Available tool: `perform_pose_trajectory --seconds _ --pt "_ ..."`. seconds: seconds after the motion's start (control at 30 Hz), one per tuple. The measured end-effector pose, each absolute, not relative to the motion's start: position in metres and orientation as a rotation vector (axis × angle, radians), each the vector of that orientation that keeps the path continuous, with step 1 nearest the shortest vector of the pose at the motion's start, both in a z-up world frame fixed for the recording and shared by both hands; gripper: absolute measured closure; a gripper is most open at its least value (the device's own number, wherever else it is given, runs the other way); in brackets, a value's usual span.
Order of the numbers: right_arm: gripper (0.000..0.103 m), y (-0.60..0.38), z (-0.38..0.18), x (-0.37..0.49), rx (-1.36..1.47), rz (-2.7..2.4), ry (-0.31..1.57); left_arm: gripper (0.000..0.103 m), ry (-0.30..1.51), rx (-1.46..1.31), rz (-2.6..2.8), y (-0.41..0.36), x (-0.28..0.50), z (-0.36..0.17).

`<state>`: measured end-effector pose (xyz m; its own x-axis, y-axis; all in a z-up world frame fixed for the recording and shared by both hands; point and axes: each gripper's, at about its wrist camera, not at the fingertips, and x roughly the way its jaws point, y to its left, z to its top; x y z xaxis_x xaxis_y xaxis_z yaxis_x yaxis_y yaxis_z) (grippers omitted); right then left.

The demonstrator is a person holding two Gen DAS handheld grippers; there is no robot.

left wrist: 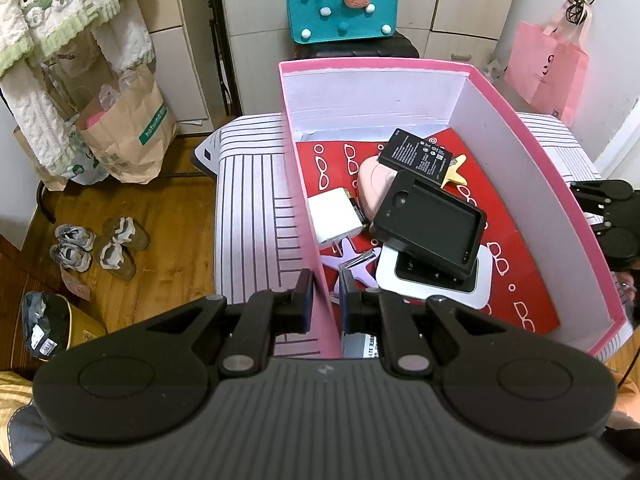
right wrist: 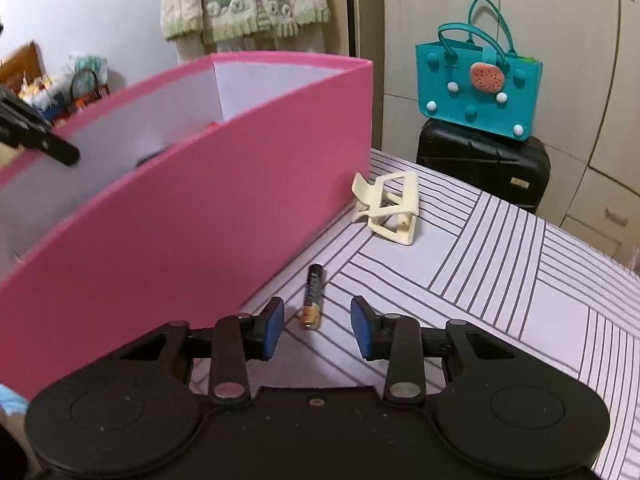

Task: Organize rigid objects
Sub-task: 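Grasp the small AA battery on the table with the right gripper, then carry the AA battery into the box and release it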

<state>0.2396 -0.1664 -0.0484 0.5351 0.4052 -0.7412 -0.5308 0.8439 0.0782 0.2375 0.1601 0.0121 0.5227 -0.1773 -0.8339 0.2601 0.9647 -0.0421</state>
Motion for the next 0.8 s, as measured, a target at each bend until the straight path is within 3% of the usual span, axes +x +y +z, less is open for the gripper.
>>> perform_pose_trajectory --seconds 0.07,0.1,0.13,0.4,0.8 --pt "0.066 -0.165 -0.051 0.241 -0.164 0.560 0.829 0.091 0.986 0.095 -0.262 0.160 0.237 0.012" --pt "0.083 -0.164 -0.051 0.241 -0.170 0.561 0.823 0.091 0.985 0.098 -0.262 0.159 0.237 0.012" --pt "0.092 -0.163 -0.050 0.240 -0.186 0.565 0.816 0.091 0.985 0.100 -0.261 0.159 0.237 0.012" --pt "0.092 -0.157 -0.032 0.217 -0.252 0.548 0.753 0.093 0.970 0.127 -0.253 0.157 0.232 0.014" --pt "0.092 -0.161 0.061 0.182 -0.168 0.605 0.581 0.095 0.968 0.167 -0.232 0.151 0.225 0.020"
